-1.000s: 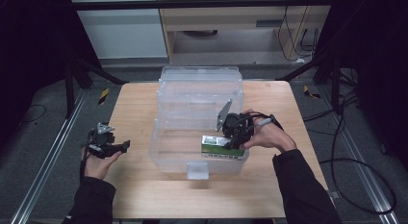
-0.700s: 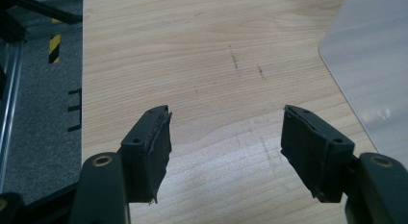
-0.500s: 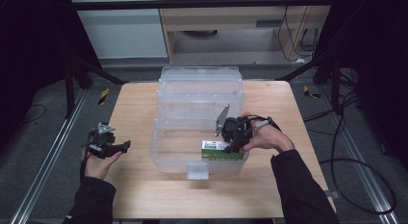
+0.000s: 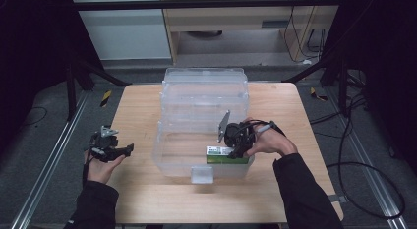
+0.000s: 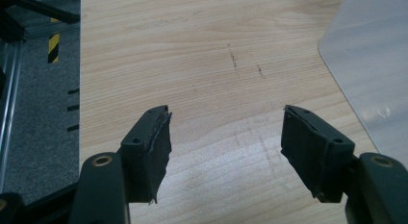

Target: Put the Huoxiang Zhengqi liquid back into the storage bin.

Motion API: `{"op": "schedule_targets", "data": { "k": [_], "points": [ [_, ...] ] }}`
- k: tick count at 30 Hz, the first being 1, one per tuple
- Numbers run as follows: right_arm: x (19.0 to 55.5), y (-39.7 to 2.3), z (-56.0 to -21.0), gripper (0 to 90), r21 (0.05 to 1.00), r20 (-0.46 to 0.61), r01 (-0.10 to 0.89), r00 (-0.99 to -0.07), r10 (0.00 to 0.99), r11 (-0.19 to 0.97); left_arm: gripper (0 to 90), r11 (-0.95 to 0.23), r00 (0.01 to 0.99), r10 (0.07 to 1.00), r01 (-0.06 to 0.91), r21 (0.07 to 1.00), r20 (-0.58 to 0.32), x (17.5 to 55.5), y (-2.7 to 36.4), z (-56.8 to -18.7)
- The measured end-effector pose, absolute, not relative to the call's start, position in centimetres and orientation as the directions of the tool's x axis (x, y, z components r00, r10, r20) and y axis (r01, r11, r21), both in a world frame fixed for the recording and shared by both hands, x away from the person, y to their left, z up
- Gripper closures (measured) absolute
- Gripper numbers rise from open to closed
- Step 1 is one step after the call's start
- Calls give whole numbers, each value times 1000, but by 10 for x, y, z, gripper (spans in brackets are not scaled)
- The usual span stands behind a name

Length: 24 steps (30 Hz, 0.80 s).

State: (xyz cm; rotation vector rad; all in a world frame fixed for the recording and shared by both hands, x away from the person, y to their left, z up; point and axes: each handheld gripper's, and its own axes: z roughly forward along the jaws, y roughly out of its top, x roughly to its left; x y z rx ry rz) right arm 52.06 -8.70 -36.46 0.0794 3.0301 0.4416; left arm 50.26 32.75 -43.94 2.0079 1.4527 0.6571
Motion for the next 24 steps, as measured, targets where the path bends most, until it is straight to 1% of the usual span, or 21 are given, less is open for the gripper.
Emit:
{"op": "schedule_targets", "data": {
  "k": [7,14,18,22,24],
  "points": [
    [521,-86,-369,637,279,-73,32,-996,54,960,339,-249,290,955,675,695,60,503,327,-440],
    [521,-83,-374,635,250,-69,36,-996,55,968,339,-250,291,955,674,695,60,502,327,-439],
    [521,-82,-376,634,247,-71,40,-996,60,968,339,-250,292,955,676,693,60,502,327,-440],
    [521,-85,-380,633,267,-67,56,-995,76,962,339,-250,291,955,675,694,61,502,327,-440],
    [520,-85,-381,632,258,-69,54,-995,74,965,339,-250,291,955,676,693,61,502,327,-440]
  ]
}}
